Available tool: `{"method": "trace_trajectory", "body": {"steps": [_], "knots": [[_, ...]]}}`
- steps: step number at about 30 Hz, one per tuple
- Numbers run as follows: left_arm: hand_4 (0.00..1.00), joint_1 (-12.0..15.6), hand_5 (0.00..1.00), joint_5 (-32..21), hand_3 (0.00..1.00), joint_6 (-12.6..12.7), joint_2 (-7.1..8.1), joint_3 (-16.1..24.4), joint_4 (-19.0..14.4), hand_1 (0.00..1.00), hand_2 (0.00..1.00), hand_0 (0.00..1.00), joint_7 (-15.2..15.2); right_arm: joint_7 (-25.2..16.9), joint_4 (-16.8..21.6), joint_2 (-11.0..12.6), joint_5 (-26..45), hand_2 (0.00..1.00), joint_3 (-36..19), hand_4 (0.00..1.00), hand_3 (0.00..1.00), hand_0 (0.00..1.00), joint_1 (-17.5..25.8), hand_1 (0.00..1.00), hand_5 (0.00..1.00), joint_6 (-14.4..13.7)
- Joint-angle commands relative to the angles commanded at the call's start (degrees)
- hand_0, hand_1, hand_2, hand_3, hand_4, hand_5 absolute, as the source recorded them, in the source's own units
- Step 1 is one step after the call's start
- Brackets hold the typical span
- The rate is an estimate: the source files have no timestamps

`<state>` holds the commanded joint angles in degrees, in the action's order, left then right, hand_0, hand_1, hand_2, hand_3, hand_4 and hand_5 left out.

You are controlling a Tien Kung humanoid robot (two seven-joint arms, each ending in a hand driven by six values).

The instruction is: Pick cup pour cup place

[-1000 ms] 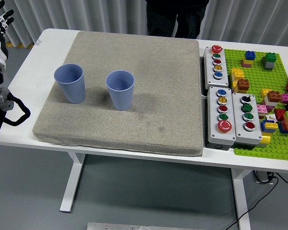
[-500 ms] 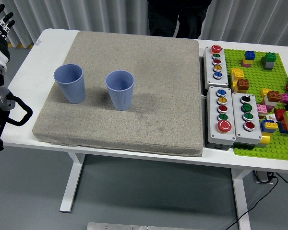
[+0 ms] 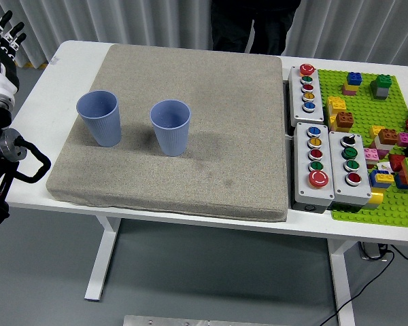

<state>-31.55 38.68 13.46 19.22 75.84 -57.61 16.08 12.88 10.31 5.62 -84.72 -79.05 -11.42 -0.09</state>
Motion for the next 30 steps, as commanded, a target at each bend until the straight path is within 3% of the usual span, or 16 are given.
{"method": "trace_trajectory", "body": {"steps": [30], "knots": [[0.793,1.69,0.998,0.22,0.946,0.81,-0.12,-0.59,-0.81,0.817,0.896,0.83,0.0,0.1,0.0,-0.26,-0.7,0.614,0.01,0.002,0.596,0.694,1.25,0.68,0.127,0.04]]}}
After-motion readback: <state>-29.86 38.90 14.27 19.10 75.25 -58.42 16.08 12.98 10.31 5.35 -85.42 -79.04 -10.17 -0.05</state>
